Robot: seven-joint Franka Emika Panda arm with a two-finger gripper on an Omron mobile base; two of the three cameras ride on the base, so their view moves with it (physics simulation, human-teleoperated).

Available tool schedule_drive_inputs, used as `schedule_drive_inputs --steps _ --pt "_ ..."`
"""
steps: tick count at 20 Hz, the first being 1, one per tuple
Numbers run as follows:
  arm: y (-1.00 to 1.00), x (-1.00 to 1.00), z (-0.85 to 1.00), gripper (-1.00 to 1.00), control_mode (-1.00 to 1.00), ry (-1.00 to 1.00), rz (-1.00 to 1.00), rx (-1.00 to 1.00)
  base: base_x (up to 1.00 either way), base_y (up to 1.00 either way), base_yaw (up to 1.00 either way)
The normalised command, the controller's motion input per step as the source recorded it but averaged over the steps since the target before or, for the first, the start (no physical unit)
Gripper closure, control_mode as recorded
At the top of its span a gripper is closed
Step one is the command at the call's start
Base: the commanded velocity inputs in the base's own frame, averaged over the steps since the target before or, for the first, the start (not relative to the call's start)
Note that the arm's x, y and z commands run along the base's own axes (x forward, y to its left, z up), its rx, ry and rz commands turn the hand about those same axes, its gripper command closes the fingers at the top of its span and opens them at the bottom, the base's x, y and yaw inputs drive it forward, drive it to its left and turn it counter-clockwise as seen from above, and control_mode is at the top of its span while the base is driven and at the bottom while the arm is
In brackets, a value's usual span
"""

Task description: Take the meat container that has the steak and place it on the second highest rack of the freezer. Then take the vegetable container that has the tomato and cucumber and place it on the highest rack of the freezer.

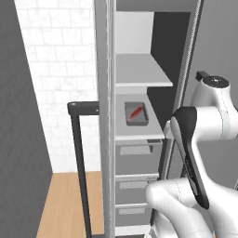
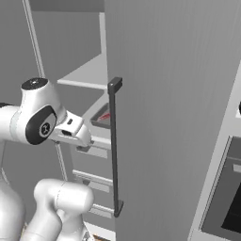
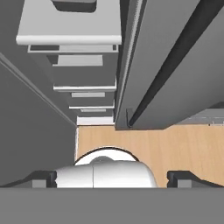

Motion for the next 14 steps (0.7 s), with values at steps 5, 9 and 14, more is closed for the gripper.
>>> schedule_drive_inputs --steps 5,9,14 --pt "0.0 0.0 0.0 -1.0 1.0 0.0 0.0 0.0 -1.0 -0.34 -0.02" --pt "0.0 0.0 0.0 -1.0 1.0 0.0 0.0 0.0 -0.74 -0.95 -0.38" --pt "0.0 0.0 0.0 -1.0 1.0 0.0 0.0 0.0 -0.03 -1.0 -0.53"
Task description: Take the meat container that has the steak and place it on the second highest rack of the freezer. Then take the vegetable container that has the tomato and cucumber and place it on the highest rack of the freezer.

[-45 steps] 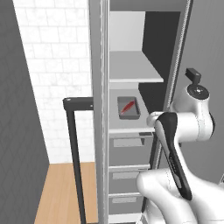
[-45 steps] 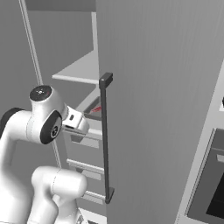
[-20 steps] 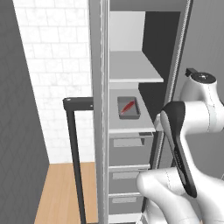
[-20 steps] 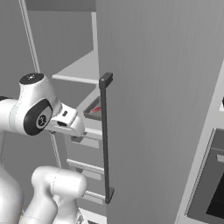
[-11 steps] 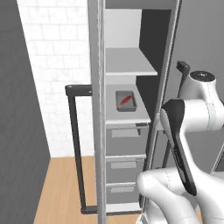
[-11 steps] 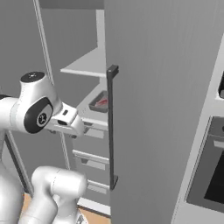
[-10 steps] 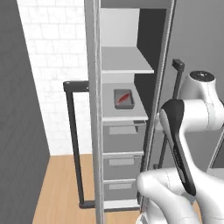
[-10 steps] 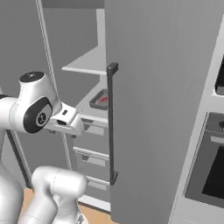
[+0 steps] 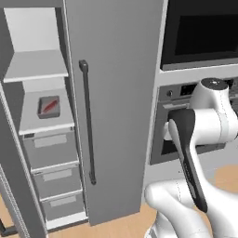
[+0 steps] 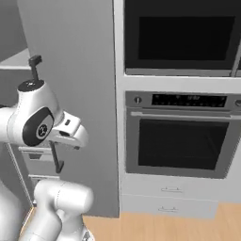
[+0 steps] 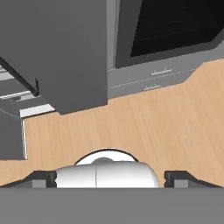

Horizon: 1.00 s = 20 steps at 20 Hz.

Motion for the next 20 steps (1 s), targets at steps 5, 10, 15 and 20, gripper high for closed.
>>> schedule_drive_inputs --steps 5,10,15,20 --pt "0.0 0.0 0.0 -1.0 1.0 0.0 0.0 0.0 0.0 -1.0 -0.45" --pt "0.0 0.0 0.0 -1.0 1.0 0.0 0.0 0.0 0.27 -1.0 -0.34" --pt "0.0 0.0 0.0 -1.0 1.0 0.0 0.0 0.0 0.85 -0.92 -0.07" --pt "0.0 0.0 0.0 -1.0 1.0 0.0 0.0 0.0 1.0 -0.75 0.04"
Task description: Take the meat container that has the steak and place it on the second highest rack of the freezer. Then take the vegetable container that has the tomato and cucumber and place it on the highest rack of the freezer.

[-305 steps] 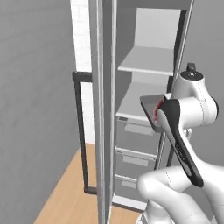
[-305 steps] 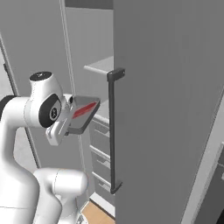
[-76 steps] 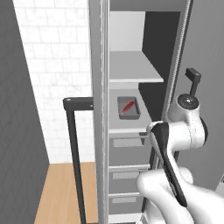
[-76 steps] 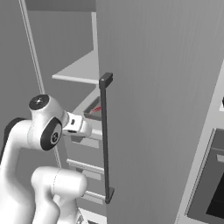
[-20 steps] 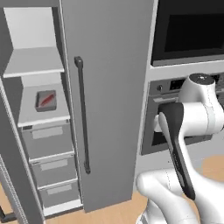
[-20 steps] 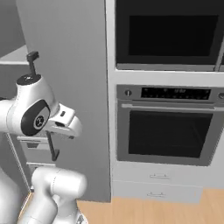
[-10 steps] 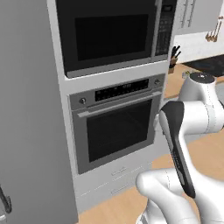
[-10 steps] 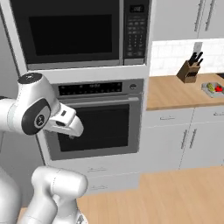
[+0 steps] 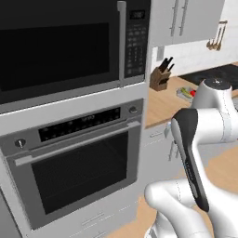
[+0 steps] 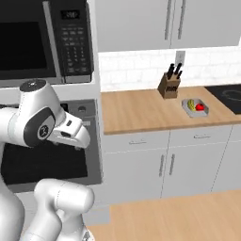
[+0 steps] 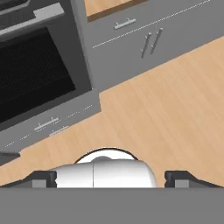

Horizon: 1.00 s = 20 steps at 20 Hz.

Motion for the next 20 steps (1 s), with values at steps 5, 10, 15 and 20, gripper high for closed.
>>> schedule_drive_inputs --steps 5,10,15,20 --pt "0.0 0.0 0.0 -1.0 1.0 0.0 0.0 0.0 0.9 -0.78 0.1" --pt "0.0 0.0 0.0 -1.0 1.0 0.0 0.0 0.0 0.19 -0.99 0.13" --pt "0.0 0.0 0.0 -1.0 1.0 0.0 0.0 0.0 0.55 -0.76 0.16" --pt "0.0 0.0 0.0 -1.0 1.0 0.0 0.0 0.0 0.72 -0.54 0.2"
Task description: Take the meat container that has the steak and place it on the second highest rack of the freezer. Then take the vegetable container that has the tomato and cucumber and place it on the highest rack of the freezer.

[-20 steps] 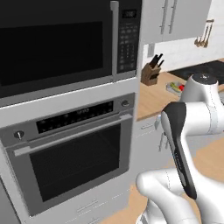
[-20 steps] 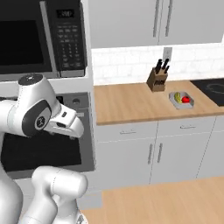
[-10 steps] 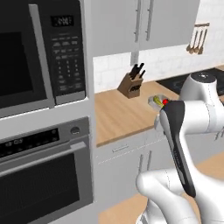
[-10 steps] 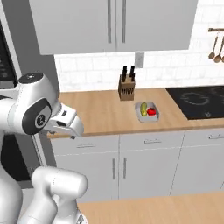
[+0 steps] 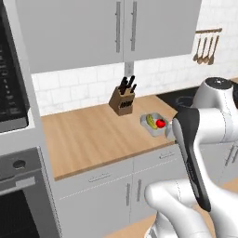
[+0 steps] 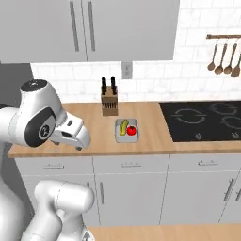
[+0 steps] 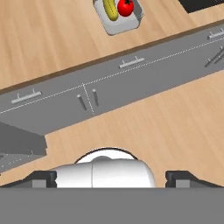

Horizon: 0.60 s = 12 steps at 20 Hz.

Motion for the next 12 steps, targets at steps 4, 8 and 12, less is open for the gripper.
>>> schedule_drive_inputs --steps 4,8,12 --pt "0.0 0.0 0.0 -1.0 1.0 0.0 0.0 0.0 0.72 -0.41 0.23" --pt "0.0 0.0 0.0 -1.0 1.0 0.0 0.0 0.0 0.38 -0.29 0.21" --pt "0.0 0.0 0.0 -1.0 1.0 0.0 0.0 0.0 0.19 -0.18 0.21"
